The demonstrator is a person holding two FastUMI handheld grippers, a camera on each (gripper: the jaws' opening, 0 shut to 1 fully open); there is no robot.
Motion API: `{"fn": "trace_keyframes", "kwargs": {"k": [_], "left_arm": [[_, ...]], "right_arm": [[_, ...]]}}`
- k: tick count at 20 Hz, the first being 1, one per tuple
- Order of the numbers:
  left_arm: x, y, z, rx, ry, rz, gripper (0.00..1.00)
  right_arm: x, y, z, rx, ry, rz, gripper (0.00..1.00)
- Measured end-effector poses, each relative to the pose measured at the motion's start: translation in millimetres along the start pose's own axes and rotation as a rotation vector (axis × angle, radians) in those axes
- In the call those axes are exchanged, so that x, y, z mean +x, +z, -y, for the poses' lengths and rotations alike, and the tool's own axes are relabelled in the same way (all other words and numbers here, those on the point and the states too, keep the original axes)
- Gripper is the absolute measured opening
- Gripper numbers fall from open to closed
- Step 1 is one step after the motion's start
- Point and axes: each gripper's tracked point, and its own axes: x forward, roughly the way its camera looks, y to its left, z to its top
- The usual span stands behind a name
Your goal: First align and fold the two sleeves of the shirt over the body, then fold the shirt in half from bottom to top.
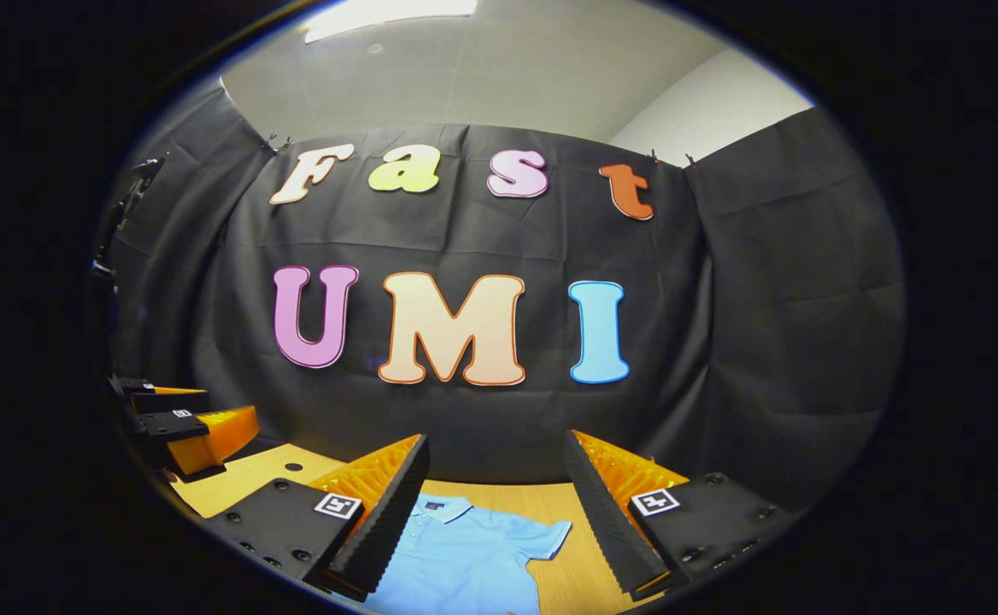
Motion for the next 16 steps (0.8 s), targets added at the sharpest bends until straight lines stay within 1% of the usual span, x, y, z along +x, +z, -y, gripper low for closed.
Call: {"fn": "trace_keyframes", "kwargs": {"k": [11,13,16], "left_arm": [[1.3,-0.9,2.5,0.004,-0.012,0.007,0.96],[2.5,-0.7,2.0,0.001,-0.015,0.01,0.96],[5.6,0.9,-0.9,0.003,-0.021,0.018,0.96]], "right_arm": [[4.2,-6.0,0.5,-0.006,-0.007,-0.01,0.98],[7.8,-10.9,-0.7,-0.008,-0.007,-0.018,0.98],[22.0,-15.3,5.0,-0.025,-0.03,-0.028,0.98]]}}
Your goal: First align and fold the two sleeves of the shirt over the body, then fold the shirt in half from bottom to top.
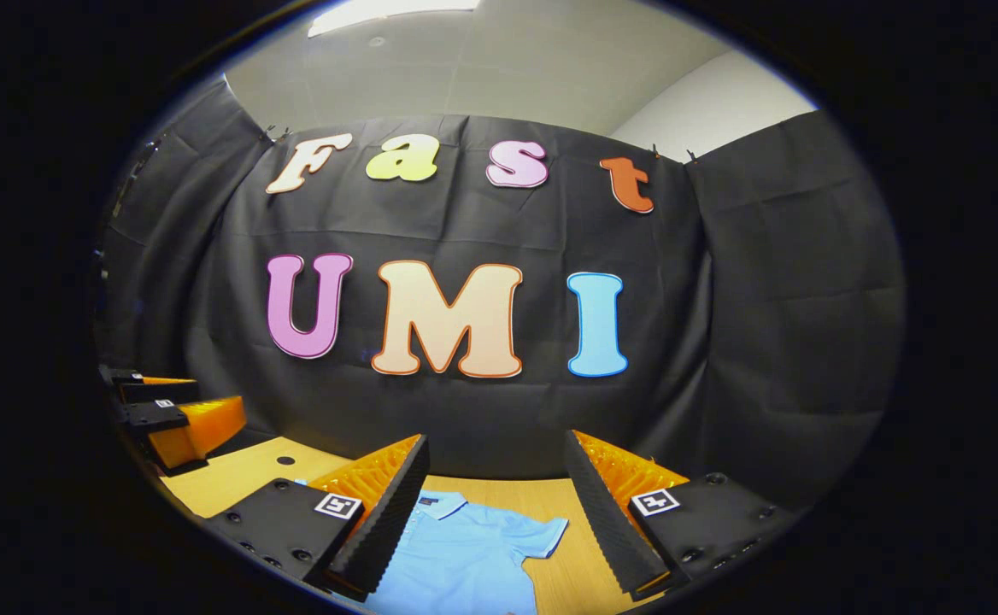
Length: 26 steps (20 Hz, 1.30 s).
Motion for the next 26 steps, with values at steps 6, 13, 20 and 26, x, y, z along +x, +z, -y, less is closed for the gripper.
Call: {"fn": "trace_keyframes", "kwargs": {"k": [6,13,20,26], "left_arm": [[14.1,-1.8,-14.1,0.011,-0.002,-0.001,0.96],[32.0,-9.4,-33.0,0.026,0.012,-0.013,0.96],[48.4,-23.1,-42.6,0.033,0.004,-0.046,0.96],[58.0,-32.4,-59.7,0.054,0.022,-0.065,0.96]], "right_arm": [[50.9,-26.8,13.0,0.003,-0.067,-0.059,0.98],[111.3,-94.1,29.9,-0.048,-0.121,-0.196,0.99],[158.4,-164.3,48.5,-0.101,-0.177,-0.304,0.99],[175.9,-258.4,66.5,-0.109,-0.213,-0.496,1.0]]}}
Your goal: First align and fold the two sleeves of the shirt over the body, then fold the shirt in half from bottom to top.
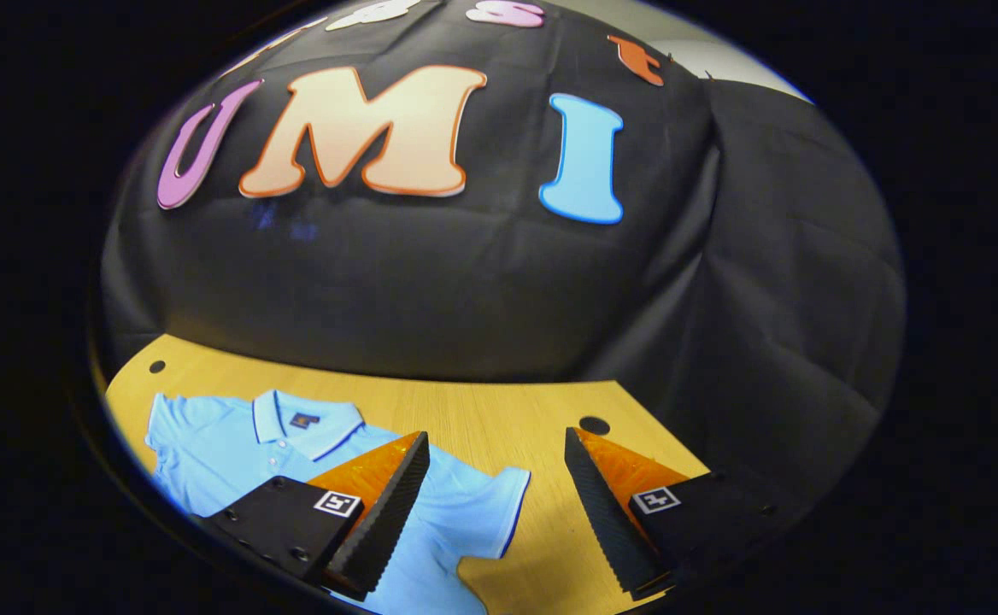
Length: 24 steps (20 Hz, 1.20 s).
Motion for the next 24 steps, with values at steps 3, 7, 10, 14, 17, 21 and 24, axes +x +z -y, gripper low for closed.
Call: {"fn": "trace_keyframes", "kwargs": {"k": [3,7,10,14,17,21,24], "left_arm": [[6.0,-5.9,-9.4,0.011,0.012,-0.014,0.96],[13.9,-19.1,-17.5,0.015,0.025,-0.046,0.96],[17.2,-24.3,-24.0,0.022,0.035,-0.061,0.96],[22.0,-26.1,-27.1,0.031,0.042,-0.063,0.96],[25.2,-28.6,-23.4,0.023,0.036,-0.069,0.97],[27.5,-30.7,-22.8,0.016,0.037,-0.074,0.96],[27.3,-34.8,-23.9,0.008,0.041,-0.084,0.97]], "right_arm": [[24.5,-39.5,-0.4,-0.003,-0.001,-0.096,1.0],[52.2,-78.8,3.0,-0.018,-0.03,-0.185,0.99],[65.0,-100.2,7.2,-0.017,-0.044,-0.241,1.0],[71.9,-120.3,7.6,0.06,-0.039,-0.327,1.0],[71.9,-128.0,2.8,0.175,-0.002,-0.377,0.98],[72.9,-125.2,-8.4,0.197,0.055,-0.36,0.55],[70.8,-125.0,-17.6,0.209,0.07,-0.373,0.06]]}}
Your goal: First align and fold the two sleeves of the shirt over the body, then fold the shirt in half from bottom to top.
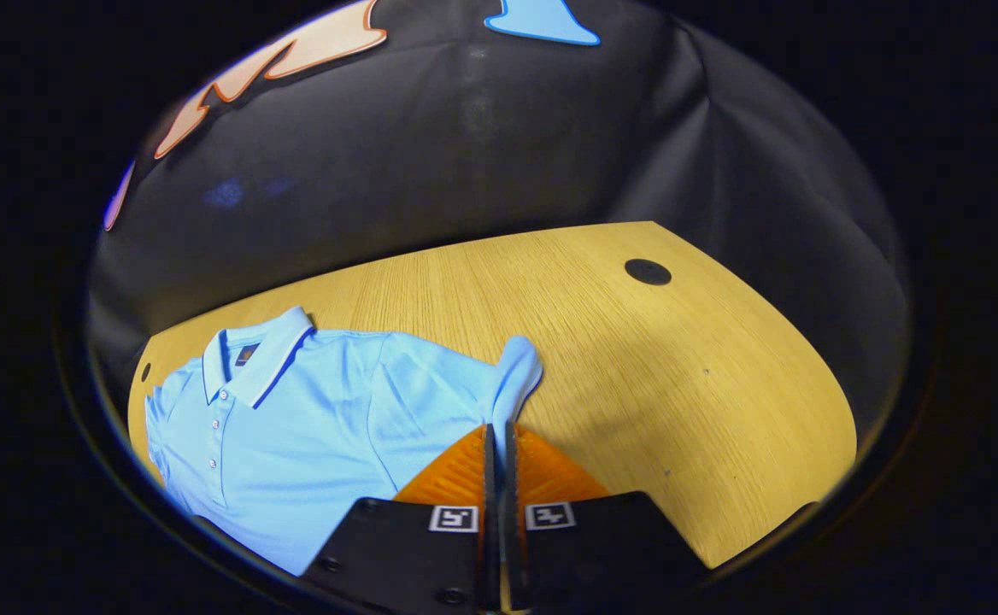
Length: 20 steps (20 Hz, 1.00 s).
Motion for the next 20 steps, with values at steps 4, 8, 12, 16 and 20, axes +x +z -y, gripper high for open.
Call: {"fn": "trace_keyframes", "kwargs": {"k": [4,8,12,16,20], "left_arm": [[-0.5,-0.1,-2.3,-0.003,0.004,0.002,0.96],[-0.4,-1.0,-3.8,-0.012,0.007,0.003,0.96],[-1.0,-6.9,-8.5,-0.027,0.017,-0.009,0.97],[0.4,-15.7,-15.9,-0.046,0.041,-0.031,0.96],[4.9,-34.0,-32.3,-0.054,0.086,-0.057,0.97]], "right_arm": [[-12.4,10.5,-18.5,0.04,0.047,0.016,0.05],[-39.0,28.2,-64.3,0.057,0.161,0.067,0.05],[-50.1,19.8,-116.4,0.052,0.244,0.068,0.04],[-47.9,-1.4,-151.8,0.061,0.283,0.021,0.05],[-66.8,-8.6,-172.9,0.032,0.349,0.023,0.32]]}}
